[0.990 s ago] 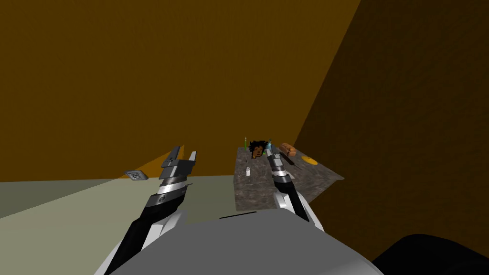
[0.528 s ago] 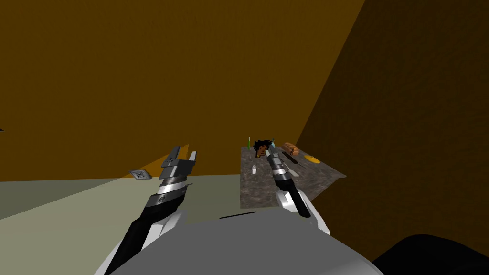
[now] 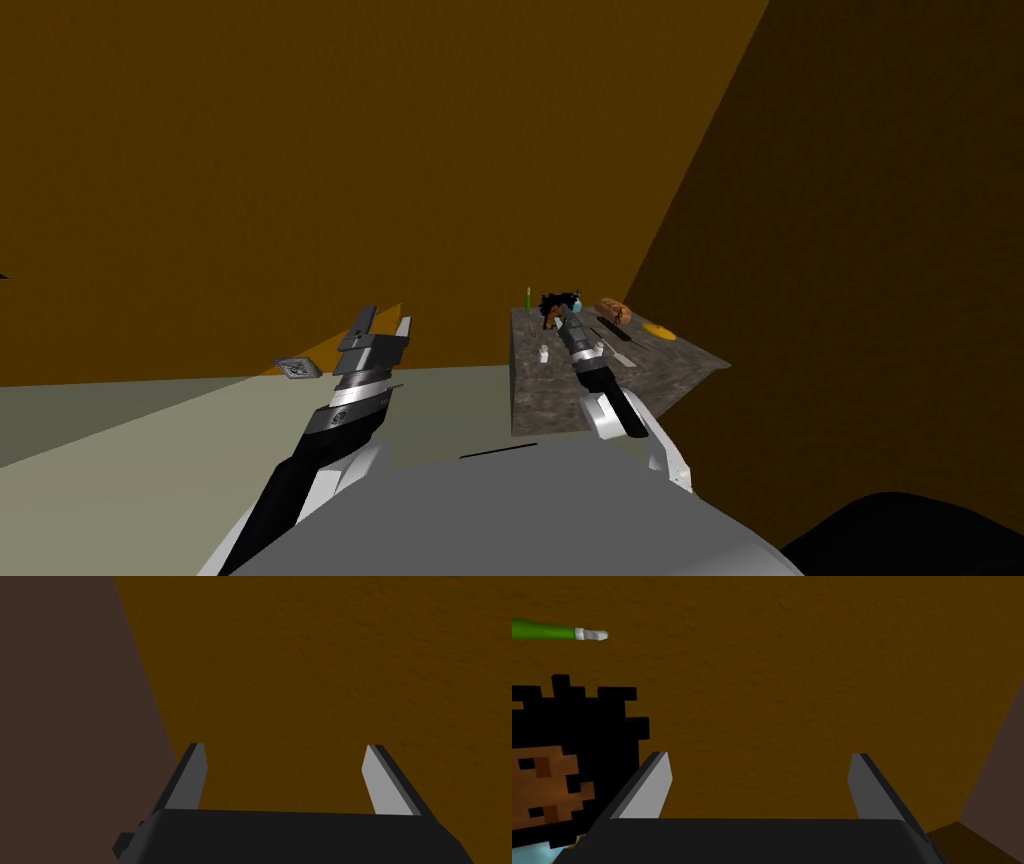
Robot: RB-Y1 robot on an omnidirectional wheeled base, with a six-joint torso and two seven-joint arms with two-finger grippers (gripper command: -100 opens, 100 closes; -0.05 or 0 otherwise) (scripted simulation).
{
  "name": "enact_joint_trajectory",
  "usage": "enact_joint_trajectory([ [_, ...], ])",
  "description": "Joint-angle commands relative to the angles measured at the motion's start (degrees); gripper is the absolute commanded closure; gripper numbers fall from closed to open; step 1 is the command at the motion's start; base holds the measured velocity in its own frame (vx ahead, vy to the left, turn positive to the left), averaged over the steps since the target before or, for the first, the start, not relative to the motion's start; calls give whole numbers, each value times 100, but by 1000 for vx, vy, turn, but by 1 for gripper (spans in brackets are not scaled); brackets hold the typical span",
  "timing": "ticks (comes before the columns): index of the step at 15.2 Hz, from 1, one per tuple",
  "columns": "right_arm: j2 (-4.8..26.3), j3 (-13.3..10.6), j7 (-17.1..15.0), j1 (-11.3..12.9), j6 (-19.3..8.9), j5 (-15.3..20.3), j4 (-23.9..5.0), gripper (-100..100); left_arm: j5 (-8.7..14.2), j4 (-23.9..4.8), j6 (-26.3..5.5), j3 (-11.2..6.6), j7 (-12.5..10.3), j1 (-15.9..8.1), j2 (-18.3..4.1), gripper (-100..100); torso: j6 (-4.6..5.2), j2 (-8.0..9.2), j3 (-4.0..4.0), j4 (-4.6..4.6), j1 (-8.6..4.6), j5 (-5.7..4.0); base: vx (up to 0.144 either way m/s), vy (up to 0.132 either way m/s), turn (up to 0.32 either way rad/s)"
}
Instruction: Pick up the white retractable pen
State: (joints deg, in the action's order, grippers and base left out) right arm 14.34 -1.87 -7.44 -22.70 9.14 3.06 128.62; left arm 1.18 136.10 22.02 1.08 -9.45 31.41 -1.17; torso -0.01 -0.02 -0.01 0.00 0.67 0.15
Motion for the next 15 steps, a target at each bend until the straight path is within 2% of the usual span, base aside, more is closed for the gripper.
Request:
enact_joint_trajectory([
  [1, 56, 30, -75, 31, -184, -38, 6, -100, 0, 0, 0, 0, 0, 0, 0, 0, 0, 0, 0, 0, 0, 0, 3, 104, -13],
  [4, 276, 136, -399, 157, -600, -231, -90, -100, 0, 0, 0, 0, 0, 0, 0, 0, 0, -8, -4, -2, -13, -3, 21, 127, -27],
  [6, 276, 136, -399, 157, -757, -231, -90, -100, 0, 0, 0, 0, 0, 0, 0, 0, 0, -7, -4, -1, -6, -2, 12, 129, -26],
  [7, 386, 198, -576, 224, -940, -346, -150, -100, 0, 0, 0, 0, 0, 0, 0, 0, 0, -7, -4, -1, -13, -2, 39, 97, -27],
  [9, 386, 198, -576, 224, -1073, -346, -150, -100, 0, 0, 0, -1, 0, 0, -1, 0, 0, -14, -8, -3, -21, -5, 30, 95, -24],
  [10, 496, 266, -763, 293, -1271, -474, -218, -100, 0, 0, 0, -1, 0, 0, -1, 0, 0, -12, -7, -3, -26, -5, 20, 105, -32],
  [12, 496, 266, -763, 293, -1406, -474, -218, -100, 0, 0, 0, -1, 0, 1, 0, 0, 1, -13, -7, -3, -20, -5, 29, 104, -33],
  [13, 607, 341, -959, 365, -1601, -614, -294, -100, 0, 0, 0, -1, 0, 0, -1, 0, 0, -13, -7, -3, -25, -5, 54, 99, -43],
  [15, 607, 341, -959, 365, -1755, -614, -294, -100, 0, 0, 0, -1, 0, 1, -1, 0, 1, -21, -12, -5, -21, -5, 37, 104, -34],
])
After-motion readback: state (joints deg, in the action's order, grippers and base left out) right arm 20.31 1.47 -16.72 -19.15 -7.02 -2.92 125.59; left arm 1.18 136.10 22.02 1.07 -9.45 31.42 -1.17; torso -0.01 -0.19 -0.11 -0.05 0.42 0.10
